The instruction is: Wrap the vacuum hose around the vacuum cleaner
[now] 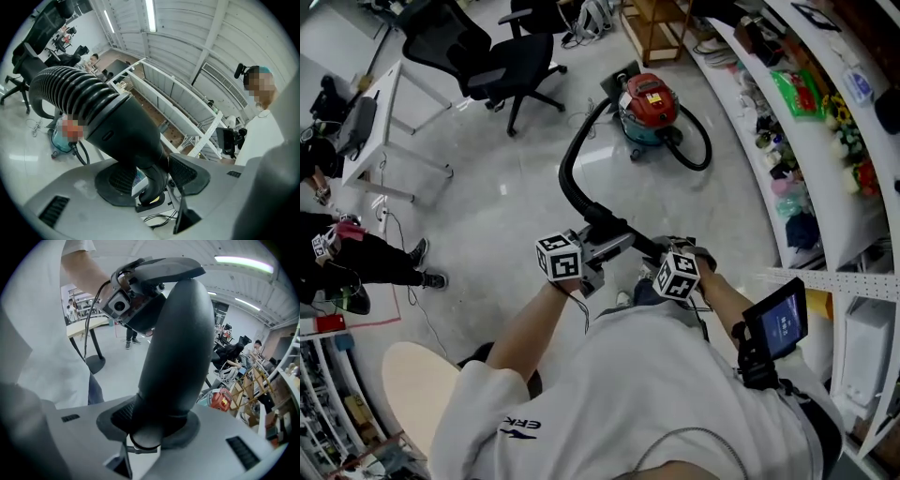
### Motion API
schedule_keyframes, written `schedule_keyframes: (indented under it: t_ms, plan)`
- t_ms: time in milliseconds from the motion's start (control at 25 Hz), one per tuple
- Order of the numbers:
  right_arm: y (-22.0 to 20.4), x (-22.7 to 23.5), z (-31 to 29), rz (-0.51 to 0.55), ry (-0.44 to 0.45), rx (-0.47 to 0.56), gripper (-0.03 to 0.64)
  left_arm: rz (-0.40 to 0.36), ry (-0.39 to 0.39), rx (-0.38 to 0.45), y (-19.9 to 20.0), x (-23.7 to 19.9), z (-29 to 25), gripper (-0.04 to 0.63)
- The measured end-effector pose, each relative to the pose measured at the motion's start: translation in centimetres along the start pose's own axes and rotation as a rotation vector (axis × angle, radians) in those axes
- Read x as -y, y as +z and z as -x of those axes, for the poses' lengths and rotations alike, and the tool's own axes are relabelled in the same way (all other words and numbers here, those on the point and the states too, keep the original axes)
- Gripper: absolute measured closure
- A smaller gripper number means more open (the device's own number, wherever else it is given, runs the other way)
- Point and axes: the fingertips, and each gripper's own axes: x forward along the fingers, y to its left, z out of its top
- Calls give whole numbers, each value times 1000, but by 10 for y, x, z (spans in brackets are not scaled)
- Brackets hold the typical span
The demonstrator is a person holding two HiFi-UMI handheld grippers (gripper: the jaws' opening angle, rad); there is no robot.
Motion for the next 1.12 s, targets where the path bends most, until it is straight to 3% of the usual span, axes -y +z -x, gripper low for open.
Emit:
schedule_keyframes:
  t_ms: [480, 880, 1120]
  plan:
    - [-33, -78, 20, -90, -4, -27, 489, 36, -66, -85, -67, 46, -6, 385]
    - [-116, -115, 58, -65, 35, -28, 491, 70, -36, -100, -132, 85, -68, 388]
    - [-178, -140, 87, -86, 43, -56, 492, 110, -50, -153, -179, 111, -116, 391]
